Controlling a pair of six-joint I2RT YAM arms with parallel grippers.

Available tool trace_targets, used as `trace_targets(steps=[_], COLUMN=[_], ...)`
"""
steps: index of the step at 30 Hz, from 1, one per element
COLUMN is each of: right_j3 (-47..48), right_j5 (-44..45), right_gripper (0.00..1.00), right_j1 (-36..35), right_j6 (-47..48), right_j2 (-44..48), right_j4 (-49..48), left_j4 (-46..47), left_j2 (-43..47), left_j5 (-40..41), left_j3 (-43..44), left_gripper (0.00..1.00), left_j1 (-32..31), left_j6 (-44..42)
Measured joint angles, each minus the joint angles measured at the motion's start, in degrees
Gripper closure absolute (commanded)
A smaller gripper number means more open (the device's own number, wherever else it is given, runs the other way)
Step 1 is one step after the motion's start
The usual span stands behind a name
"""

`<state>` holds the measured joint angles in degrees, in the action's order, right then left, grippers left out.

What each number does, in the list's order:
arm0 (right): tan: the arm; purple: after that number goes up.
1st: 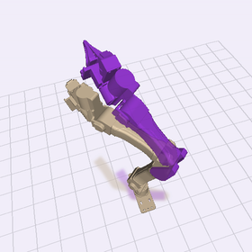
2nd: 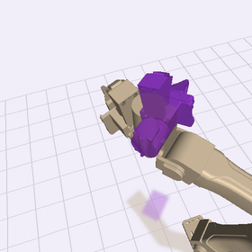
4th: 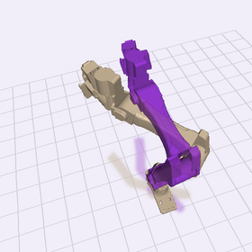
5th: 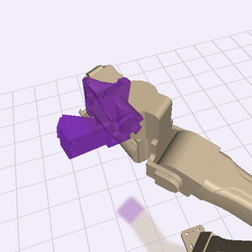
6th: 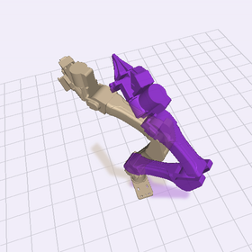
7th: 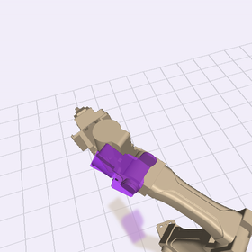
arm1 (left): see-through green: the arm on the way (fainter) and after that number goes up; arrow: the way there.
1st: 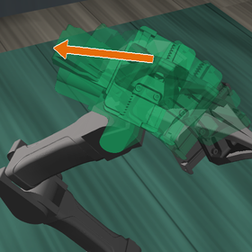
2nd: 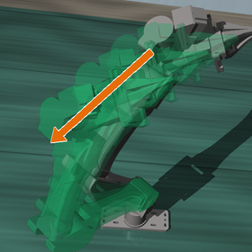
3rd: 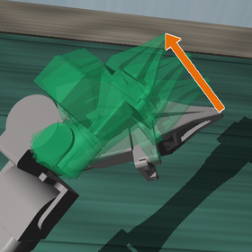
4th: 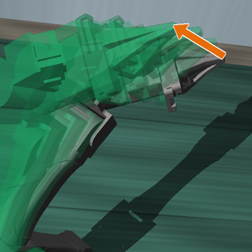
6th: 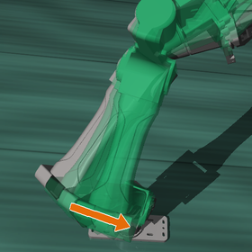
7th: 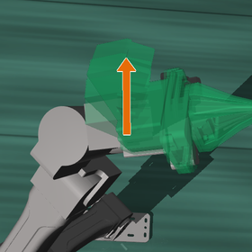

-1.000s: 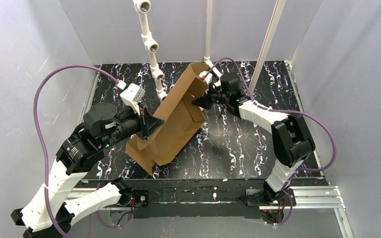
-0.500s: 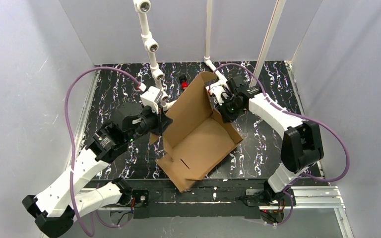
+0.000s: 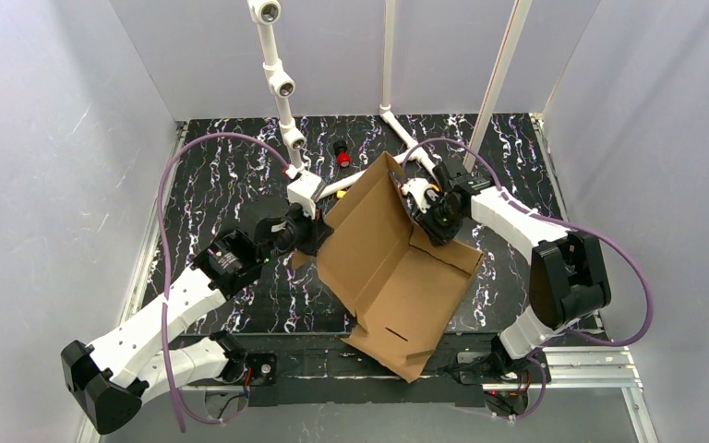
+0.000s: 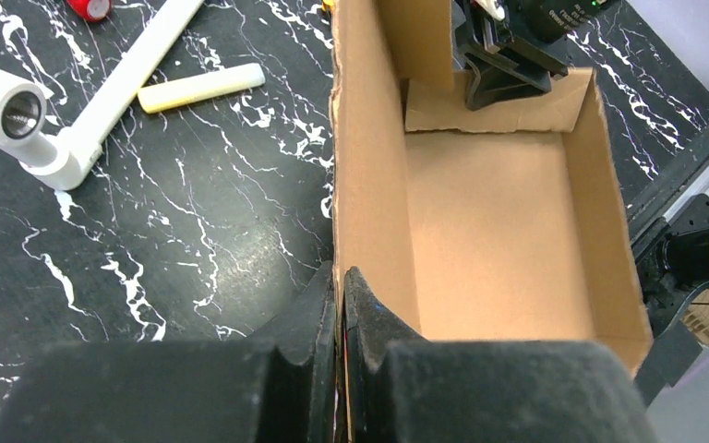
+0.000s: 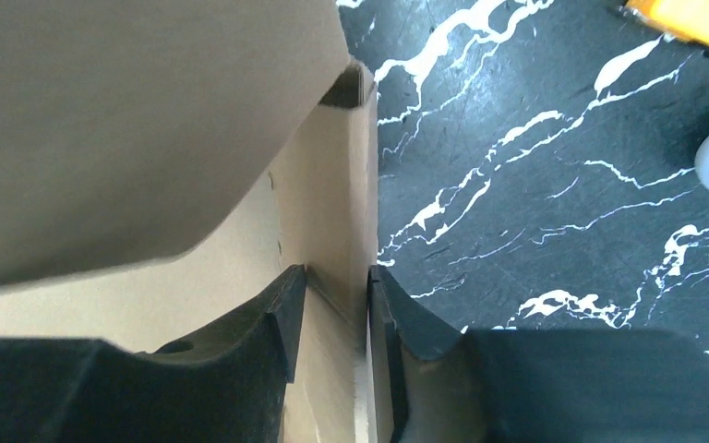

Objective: Fold the paper box

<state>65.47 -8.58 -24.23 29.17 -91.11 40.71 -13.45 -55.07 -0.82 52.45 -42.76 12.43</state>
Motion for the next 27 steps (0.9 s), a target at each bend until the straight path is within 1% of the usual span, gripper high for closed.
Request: trace_targets(steps=[1, 2, 8, 11, 16, 17, 18, 19, 21, 23, 26, 27], right_j3=[-0.57, -0.94, -2.58, -3.1, -3.78, -3.78, -3.78, -3.78, -3.76, -3.76, -4.02, -4.31], right_j5=[-0.09, -0.13, -3.87, -5.7, -7.37, -7.5, -7.78, -7.98, -8.63, -9.25, -9.64, -9.64], right_gripper=[0.84, 0.98, 0.99, 0.99, 0.99, 0.97, 0.93, 0.87, 0.79, 0.7, 0.61, 0.59], right_j1=[0.5, 0.98, 3.37, 3.52, 3.19, 3.04, 2.75, 2.56, 2.16, 1.97, 1.97, 1.99], right_j6=[0.66, 0.94, 2.58, 1.31, -2.91, -3.61, -4.48, -4.98, -5.86, -6.54, -7.43, -7.65], right_j2=[0.0, 0.0, -0.04, -0.04, -0.33, -0.63, -1.2, -1.68, -2.99, -4.15, -5.35, -5.42], right_j4=[-0.07, 0.02, -2.97, -7.43, -18.1, -20.0, -22.64, -24.02, -26.6, -28.22, -28.76, -28.74], left_j4=[0.0, 0.11, 0.09, -0.02, 0.2, 0.24, 0.22, 0.15, -0.11, -0.07, 0.81, 1.03], left_j2=[0.0, 0.02, 0.04, 0.04, 0.04, 0.04, 0.02, 0.0, -0.57, -1.6, -2.93, -2.99], left_j5=[0.07, 0.13, -0.46, -1.38, -2.58, -2.64, -2.62, -2.6, -2.43, -1.9, -0.39, 0.13], left_j3=[0.31, 0.44, 1.51, 2.89, 5.18, 5.53, 5.84, 6.01, 6.56, 6.71, 6.71, 6.71], left_gripper=[1.0, 1.0, 1.0, 1.0, 1.0, 1.0, 1.0, 1.0, 1.0, 1.0, 1.0, 1.0], left_j1=[0.0, 0.0, 0.0, 0.0, 0.0, 0.0, 0.0, 0.0, 0.0, 0.0, 0.0, 0.02], left_j6=[-1.07, -1.4, -4.7, -5.97, -8.44, -8.98, -9.46, -10.01, -11.21, -12.24, -13.68, -14.05])
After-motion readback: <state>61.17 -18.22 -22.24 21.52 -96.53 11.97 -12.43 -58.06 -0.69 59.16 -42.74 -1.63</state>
